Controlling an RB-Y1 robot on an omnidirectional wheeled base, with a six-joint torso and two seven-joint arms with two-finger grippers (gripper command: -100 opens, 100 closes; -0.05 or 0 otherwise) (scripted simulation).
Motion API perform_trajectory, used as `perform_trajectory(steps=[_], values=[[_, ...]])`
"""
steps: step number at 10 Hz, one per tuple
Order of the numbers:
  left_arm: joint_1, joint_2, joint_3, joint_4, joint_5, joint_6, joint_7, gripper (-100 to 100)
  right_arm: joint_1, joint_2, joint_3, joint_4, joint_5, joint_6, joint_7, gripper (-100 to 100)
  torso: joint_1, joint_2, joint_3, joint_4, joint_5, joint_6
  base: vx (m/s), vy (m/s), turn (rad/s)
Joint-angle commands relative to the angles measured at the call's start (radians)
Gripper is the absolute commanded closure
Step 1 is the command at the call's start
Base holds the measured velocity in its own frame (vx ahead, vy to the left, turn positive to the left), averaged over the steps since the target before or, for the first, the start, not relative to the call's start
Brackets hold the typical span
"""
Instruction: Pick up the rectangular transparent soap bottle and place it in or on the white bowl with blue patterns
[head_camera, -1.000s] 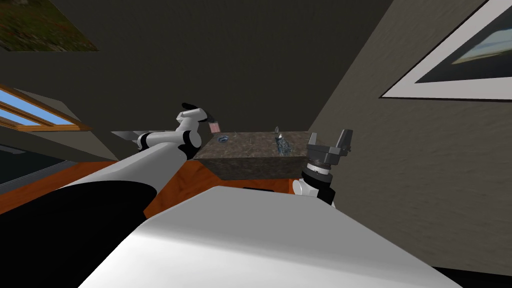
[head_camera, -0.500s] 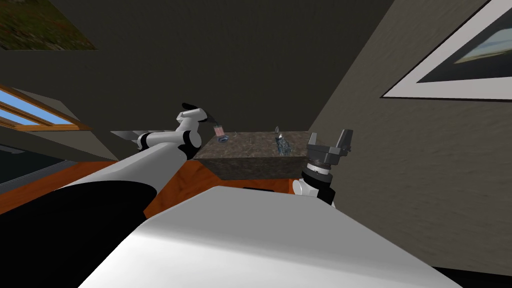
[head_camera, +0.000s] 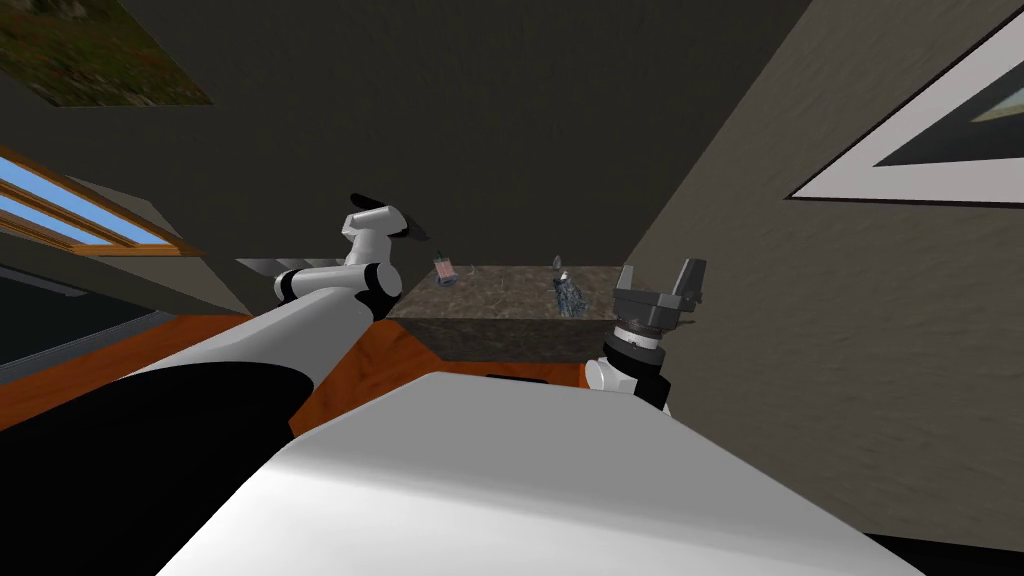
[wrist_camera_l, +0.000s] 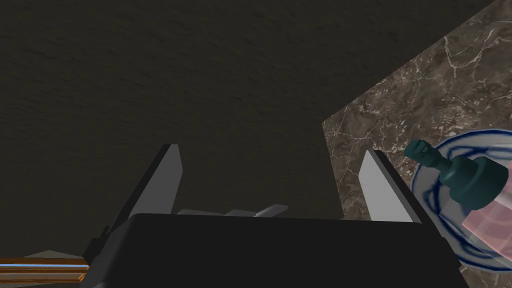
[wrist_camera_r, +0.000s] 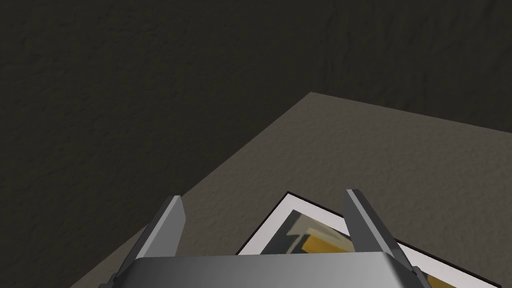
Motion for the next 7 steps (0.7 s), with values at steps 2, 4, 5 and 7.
perform_trajectory(steps=[2, 4, 5, 7], values=[[0.0, 0.005, 0.016, -0.047, 0.011, 0.057, -0.022, -100, 0.0, 0.0, 0.0, 0.0, 0.0, 0.0, 0.0, 0, 0.0, 0.0, 0.0, 0.0, 0.0, 0.0, 0.053, -0.035, 0.062], [0.006, 0.007, 0.029, -0.097, 0.018, 0.106, -0.034, -100, 0.0, 0.0, 0.0, 0.0, 0.0, 0.0, 0.0, 0, 0.0, 0.0, 0.0, 0.0, 0.0, 0.0, 0.06, -0.037, 0.059], [0.012, 0.005, 0.027, -0.088, 0.018, 0.09, -0.029, -100, 0.0, 0.0, 0.0, 0.0, 0.0, 0.0, 0.0, 0, 0.0, 0.0, 0.0, 0.0, 0.0, 0.0, 0.022, -0.018, 0.013], [0.011, 0.005, 0.027, -0.088, 0.018, 0.093, -0.032, 0, 0.0, 0.0, 0.0, 0.0, 0.0, 0.0, 0.0, 0, 0.002, 0.003, 0.002, 0.0, 0.001, 0.0, 0.0, 0.0, 0.0]])
